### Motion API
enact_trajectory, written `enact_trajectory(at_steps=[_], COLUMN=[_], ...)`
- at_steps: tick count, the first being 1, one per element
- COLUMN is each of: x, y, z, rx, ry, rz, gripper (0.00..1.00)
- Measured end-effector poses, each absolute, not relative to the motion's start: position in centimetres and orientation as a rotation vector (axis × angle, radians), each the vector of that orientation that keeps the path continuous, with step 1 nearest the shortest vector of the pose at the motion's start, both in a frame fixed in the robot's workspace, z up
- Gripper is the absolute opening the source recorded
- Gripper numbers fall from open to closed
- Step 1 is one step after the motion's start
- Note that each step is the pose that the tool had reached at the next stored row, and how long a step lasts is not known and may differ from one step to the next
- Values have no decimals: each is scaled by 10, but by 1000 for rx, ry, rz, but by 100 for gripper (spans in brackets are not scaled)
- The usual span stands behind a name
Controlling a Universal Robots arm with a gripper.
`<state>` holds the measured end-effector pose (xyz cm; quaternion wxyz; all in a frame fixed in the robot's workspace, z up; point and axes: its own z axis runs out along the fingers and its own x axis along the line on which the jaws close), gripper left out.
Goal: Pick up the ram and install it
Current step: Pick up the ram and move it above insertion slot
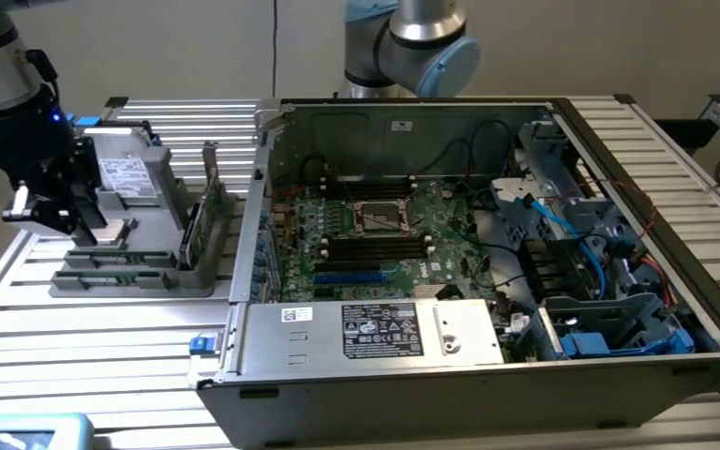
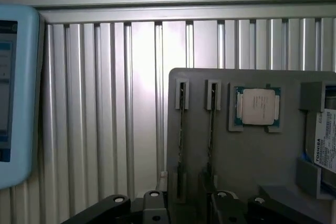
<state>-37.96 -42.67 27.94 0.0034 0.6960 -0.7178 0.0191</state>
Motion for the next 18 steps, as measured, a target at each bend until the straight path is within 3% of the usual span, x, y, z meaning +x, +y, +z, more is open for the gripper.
enact_trajectory(at_steps=[18], x=[-377], y=[-427], z=[247], rx=[2182], ry=[-2250], rz=[60], gripper=[36])
